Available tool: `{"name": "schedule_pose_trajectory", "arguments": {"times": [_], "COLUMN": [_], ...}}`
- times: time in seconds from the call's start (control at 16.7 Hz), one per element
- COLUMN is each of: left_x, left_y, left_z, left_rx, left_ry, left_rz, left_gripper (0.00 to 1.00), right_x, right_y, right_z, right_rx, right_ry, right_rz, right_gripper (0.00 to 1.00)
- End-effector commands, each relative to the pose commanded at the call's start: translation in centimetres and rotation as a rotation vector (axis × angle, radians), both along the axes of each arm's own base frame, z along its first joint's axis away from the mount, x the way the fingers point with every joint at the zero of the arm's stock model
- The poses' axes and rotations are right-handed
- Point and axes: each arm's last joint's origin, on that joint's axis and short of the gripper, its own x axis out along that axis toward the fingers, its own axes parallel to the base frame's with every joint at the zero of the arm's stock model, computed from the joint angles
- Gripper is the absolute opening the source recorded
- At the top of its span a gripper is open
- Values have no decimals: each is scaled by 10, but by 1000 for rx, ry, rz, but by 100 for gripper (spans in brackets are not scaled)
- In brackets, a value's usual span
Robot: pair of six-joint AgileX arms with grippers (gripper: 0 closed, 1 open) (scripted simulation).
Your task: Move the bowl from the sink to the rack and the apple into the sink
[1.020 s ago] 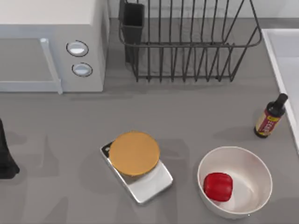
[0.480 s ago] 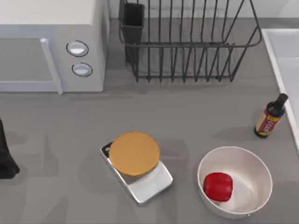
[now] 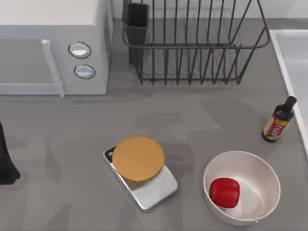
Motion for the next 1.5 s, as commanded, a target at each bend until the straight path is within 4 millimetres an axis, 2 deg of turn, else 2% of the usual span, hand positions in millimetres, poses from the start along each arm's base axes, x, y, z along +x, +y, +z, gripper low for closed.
{"name": "schedule_pose_trajectory", "arguments": {"times": [0.18, 0.3, 0.54, 0.72, 0.9, 1.26, 1.38, 1.5], "left_x": [0, 0, 0, 0, 0, 0, 0, 0], "left_y": [0, 0, 0, 0, 0, 0, 0, 0], "left_z": [0, 0, 0, 0, 0, 0, 0, 0], "left_rx": [0, 0, 0, 0, 0, 0, 0, 0], "left_ry": [0, 0, 0, 0, 0, 0, 0, 0], "left_rz": [0, 0, 0, 0, 0, 0, 0, 0], "left_gripper": [100, 100, 100, 100, 100, 100, 100, 100], "right_x": [25, 28, 5, -23, -42, -43, -31, -13], "right_y": [81, 138, 240, 291, 315, 316, 321, 328], "right_z": [13, 22, 41, 50, 55, 55, 38, 10], "right_rx": [-21, 24, 216, 377, 473, 483, 467, 454], "right_ry": [-277, -464, -773, -914, -975, -978, -958, -941], "right_rz": [68, 108, 162, 178, 181, 183, 186, 189], "right_gripper": [0, 0, 0, 0, 0, 0, 0, 0]}}
